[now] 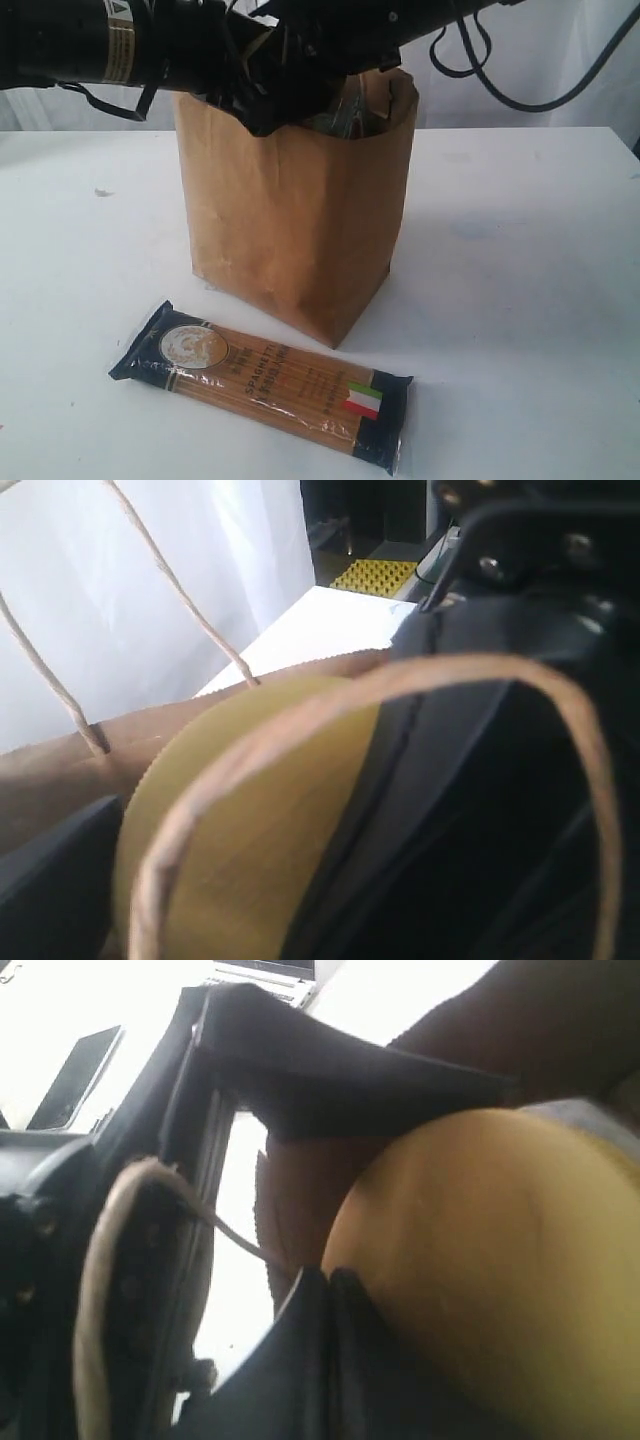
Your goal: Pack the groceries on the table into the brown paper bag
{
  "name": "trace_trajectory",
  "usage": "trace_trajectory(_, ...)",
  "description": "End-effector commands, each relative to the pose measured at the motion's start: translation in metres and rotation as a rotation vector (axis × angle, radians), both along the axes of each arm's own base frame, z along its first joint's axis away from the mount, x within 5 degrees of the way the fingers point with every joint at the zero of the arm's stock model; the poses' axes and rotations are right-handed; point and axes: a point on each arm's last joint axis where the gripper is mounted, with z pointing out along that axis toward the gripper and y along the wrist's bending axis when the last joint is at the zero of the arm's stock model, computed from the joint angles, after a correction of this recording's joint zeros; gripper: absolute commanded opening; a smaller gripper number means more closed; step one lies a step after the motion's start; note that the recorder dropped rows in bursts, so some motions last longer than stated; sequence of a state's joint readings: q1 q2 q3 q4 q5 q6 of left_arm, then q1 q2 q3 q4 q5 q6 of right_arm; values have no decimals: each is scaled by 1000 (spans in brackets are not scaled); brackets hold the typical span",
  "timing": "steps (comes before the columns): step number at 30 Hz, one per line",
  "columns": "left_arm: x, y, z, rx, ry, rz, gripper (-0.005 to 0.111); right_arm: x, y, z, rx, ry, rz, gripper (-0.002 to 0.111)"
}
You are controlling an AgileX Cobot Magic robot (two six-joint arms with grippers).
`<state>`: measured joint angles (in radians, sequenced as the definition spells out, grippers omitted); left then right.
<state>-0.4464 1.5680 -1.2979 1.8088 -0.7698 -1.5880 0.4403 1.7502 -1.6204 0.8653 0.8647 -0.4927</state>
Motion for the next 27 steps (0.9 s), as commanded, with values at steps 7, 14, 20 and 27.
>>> trace_trajectory(7,-12,1,25,-90,-18,-21,105,-7,-12,29,-96,-182,14,0)
trace_trajectory(14,-12,1,25,-90,-18,-21,105,-20,-21,64,-53,-303,-28,0)
trace_trajectory(20,-13,1,25,-92,-15,-31,105,-3,-16,25,-173,-145,-17,0)
trace_trajectory(27,-14,0,25,-94,-11,-47,105,-9,-17,36,-157,-184,-22,0)
